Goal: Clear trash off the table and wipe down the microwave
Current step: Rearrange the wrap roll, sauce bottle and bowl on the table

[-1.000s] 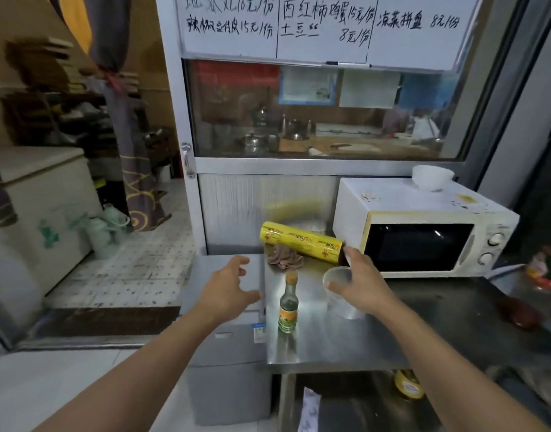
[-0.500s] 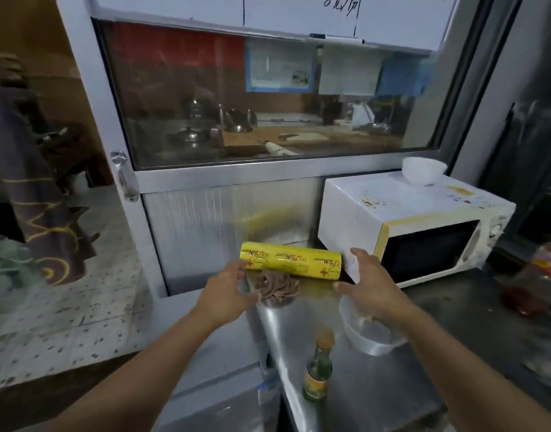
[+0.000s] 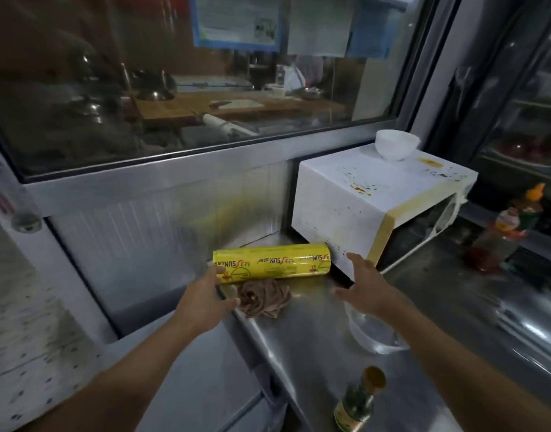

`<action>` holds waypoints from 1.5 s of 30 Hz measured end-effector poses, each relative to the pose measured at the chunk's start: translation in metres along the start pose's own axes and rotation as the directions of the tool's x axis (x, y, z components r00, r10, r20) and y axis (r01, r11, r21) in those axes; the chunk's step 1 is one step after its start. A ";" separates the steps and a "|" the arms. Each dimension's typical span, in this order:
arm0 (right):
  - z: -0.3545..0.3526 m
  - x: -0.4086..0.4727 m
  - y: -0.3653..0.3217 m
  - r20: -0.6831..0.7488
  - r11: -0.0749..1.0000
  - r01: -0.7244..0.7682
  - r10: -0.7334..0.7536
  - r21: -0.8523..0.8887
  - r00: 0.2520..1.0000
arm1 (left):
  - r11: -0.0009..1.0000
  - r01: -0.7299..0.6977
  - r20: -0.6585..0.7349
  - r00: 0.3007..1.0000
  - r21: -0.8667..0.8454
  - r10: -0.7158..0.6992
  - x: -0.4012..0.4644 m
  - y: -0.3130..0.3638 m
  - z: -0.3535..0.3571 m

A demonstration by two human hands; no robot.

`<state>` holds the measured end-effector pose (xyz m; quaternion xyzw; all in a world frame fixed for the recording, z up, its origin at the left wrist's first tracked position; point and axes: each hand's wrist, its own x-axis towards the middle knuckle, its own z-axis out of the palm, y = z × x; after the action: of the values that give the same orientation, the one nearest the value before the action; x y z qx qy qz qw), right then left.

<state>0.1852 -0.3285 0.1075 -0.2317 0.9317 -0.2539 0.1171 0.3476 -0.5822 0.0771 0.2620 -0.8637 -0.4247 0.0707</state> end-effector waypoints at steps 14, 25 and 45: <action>0.062 0.146 0.032 0.010 0.997 -0.035 0.035 0.075 0.999 | 0.984 0.105 -0.085 0.992 0.143 -0.094 0.126 -0.054 0.018; 0.093 0.181 0.044 0.026 0.927 -0.281 0.284 0.249 0.959 | 0.991 0.031 -0.008 1.000 0.129 -0.030 0.168 -0.071 0.033; 0.031 0.144 -0.023 -0.345 0.920 -0.205 0.321 0.334 0.882 | 0.998 0.057 0.084 0.995 0.004 -0.057 0.212 -0.070 0.052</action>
<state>0.0794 -0.4301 0.0789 -0.0266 0.9120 -0.4092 -0.0063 0.1766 -0.6895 -0.0313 0.2686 -0.8584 -0.4365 0.0222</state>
